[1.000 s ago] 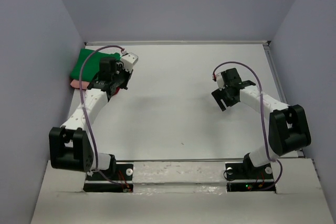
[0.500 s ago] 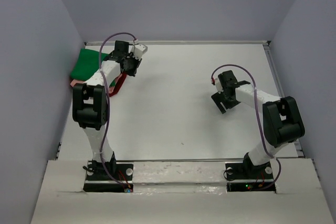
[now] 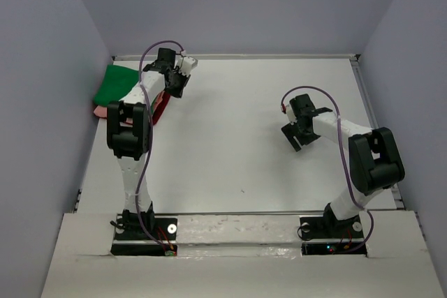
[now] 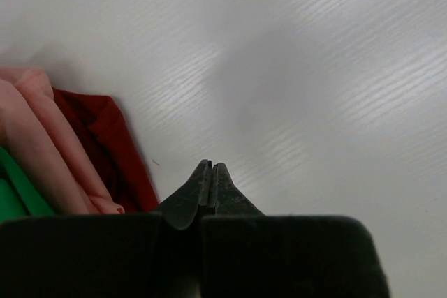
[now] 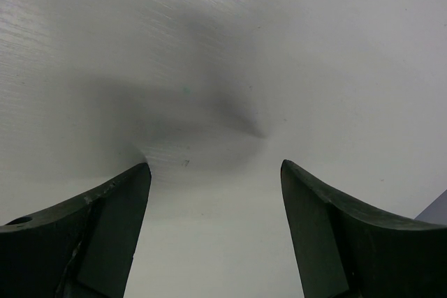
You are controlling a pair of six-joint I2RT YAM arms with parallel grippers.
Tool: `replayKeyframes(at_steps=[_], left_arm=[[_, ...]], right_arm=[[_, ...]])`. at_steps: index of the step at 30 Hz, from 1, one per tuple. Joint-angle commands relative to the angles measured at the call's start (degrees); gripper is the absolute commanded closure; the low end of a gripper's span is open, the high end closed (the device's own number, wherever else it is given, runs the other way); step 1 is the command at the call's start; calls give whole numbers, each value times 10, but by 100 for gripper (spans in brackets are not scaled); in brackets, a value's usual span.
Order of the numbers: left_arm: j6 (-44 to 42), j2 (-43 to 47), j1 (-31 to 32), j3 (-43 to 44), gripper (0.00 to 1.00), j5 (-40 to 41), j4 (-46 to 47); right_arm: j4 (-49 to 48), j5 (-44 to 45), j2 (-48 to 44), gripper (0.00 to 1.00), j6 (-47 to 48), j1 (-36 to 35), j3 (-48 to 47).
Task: Fold and stack the t-shirts
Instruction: Neatly place the folded tshirt to the corner
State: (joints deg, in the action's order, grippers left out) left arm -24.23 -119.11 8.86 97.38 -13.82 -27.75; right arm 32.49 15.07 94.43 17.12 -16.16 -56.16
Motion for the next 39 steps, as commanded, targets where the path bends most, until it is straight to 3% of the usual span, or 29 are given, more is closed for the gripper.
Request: replayKeyframes(at_steps=[1, 10, 22, 39], left_arm=[[18, -23, -11, 55, 100, 21, -38], [26, -86, -19, 138, 100, 47, -97], [38, -107, -24, 141, 100, 95, -106], [37, -210, -31, 286, 100, 110, -165]], right_arm=[[-16, 5, -1, 20, -3, -1, -2], [-12, 4, 1, 19, -3, -1, -4], [-9, 6, -5, 19, -3, -1, -4], [-2, -3, -7, 19, -5, -1, -9]])
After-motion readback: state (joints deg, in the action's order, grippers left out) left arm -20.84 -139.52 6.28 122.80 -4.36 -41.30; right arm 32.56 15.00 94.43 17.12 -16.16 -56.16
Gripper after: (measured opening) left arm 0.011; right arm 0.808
